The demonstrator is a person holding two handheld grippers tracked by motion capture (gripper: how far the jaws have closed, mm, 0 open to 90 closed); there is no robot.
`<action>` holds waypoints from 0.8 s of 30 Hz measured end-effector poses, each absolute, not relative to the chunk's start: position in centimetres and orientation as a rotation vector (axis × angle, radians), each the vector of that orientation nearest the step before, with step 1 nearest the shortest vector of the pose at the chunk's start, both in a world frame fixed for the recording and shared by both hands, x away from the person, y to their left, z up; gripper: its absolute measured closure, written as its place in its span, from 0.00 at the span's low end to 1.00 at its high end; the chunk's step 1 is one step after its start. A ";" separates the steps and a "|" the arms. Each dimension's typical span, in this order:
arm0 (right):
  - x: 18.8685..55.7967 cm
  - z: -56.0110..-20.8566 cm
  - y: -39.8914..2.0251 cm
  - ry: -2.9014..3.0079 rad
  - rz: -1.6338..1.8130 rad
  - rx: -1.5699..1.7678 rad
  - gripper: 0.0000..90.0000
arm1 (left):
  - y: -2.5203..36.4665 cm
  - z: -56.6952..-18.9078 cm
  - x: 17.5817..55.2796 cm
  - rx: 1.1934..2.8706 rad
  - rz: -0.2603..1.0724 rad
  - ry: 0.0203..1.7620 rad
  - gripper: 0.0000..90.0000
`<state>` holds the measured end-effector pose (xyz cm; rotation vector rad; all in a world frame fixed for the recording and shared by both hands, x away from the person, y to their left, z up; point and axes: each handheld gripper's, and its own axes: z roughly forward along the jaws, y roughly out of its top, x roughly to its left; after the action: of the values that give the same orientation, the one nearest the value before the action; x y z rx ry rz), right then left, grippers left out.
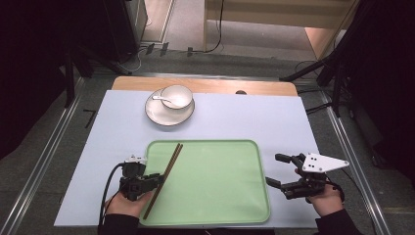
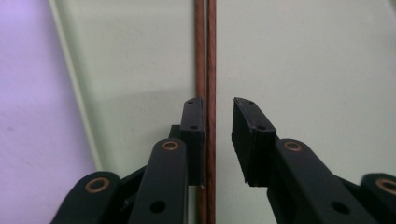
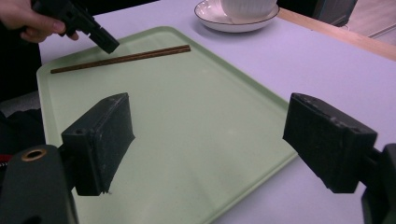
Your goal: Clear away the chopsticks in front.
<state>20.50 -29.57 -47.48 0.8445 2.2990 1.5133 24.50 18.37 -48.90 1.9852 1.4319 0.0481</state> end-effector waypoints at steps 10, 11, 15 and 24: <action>20.5 -47.5 -29.6 2.297 1.516 0.851 0.18 | 20.9 -47.4 26.5 2.021 0.035 1.238 0.55; 20.5 -47.5 -29.6 2.297 1.517 0.851 0.18 | 21.3 -47.0 26.5 2.008 0.035 1.226 0.54; 20.6 -47.5 -29.7 2.294 1.515 0.857 0.18 | 22.9 -45.6 26.8 1.989 0.071 1.140 0.48; 20.6 -47.5 -29.7 2.290 1.514 0.863 0.18 | 26.3 -44.9 26.6 2.009 0.157 1.065 0.43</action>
<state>20.61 -29.71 -47.53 0.8631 2.2902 1.5137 26.56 26.34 -44.86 2.0087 1.0647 0.1570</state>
